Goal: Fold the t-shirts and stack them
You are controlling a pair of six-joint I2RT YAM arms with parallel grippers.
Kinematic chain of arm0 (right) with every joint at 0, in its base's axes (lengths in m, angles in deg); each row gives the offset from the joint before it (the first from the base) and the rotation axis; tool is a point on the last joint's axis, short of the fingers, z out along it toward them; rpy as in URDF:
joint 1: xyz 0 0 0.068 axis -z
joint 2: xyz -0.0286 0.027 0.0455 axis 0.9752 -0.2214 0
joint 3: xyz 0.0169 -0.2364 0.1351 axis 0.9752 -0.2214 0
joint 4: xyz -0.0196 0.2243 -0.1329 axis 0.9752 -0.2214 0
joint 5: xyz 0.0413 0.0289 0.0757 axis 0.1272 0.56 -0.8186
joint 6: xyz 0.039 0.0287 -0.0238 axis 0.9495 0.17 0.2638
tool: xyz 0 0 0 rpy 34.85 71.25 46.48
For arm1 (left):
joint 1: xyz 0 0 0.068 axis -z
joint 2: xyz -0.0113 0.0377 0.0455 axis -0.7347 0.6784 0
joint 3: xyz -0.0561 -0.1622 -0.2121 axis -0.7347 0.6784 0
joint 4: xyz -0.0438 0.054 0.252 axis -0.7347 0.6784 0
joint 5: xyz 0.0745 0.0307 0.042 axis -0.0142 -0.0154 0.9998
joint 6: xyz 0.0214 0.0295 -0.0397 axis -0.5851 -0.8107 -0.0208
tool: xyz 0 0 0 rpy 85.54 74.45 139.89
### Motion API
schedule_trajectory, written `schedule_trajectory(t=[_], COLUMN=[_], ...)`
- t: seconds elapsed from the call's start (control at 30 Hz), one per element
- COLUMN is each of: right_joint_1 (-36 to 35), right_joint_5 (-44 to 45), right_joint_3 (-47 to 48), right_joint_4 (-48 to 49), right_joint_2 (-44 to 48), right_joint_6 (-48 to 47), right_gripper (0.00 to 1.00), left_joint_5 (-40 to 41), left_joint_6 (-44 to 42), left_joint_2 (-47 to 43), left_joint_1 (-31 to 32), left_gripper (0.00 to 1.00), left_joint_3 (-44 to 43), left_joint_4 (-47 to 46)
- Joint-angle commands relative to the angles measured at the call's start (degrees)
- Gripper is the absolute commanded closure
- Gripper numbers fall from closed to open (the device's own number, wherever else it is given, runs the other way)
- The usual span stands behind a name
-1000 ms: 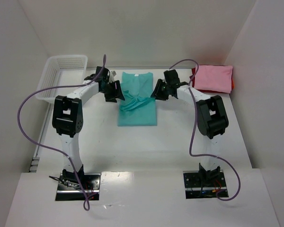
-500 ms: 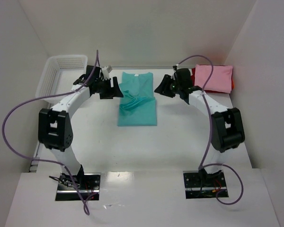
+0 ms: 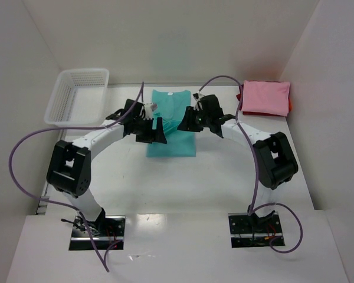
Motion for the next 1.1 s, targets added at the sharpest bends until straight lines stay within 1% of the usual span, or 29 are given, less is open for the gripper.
schedule_trajectory(t=[0.0,0.13,0.23,0.37,0.6,0.7,0.97,1.07], right_joint_1=[0.23,0.23,0.23,0.23,0.23,0.23,0.23,0.23], right_joint_5=[6.16,6.17,6.17,5.64,5.64,5.64,5.64,5.64], right_joint_3=[1.78,0.19,-1.55,-3.14,-4.37,-4.37,-4.37,-4.37], right_joint_4=[-1.24,-1.50,-0.65,-0.38,-0.92,-0.55,-0.55,-0.55], right_joint_2=[-0.99,-1.87,-2.49,-3.63,-5.48,-6.10,-8.65,-9.09], right_joint_6=[-0.82,-0.68,-0.12,0.50,-0.12,-0.12,-0.64,-0.64], right_gripper=[0.57,0.57,0.58,0.60,0.63,0.67,0.68,0.68], left_joint_5=[11.08,15.61,15.62,15.62,15.00,15.00,17.60,19.86], left_joint_6=[3.16,5.77,6.72,6.92,6.92,6.92,7.54,7.98], left_joint_2=[4.90,7.72,10.20,12.69,15.08,15.94,18.80,19.90], left_joint_1=[3.59,4.43,4.43,4.43,4.43,4.43,4.43,4.43], left_gripper=[0.08,0.07,0.07,0.07,0.07,0.07,0.07,0.06], left_joint_3=[-3.50,-4.03,-4.97,-7.91,-11.47,-12.77,-14.14,-15.01], left_joint_4=[-0.51,-1.27,-3.56,-4.38,-4.38,-3.86,-3.85,-3.85])
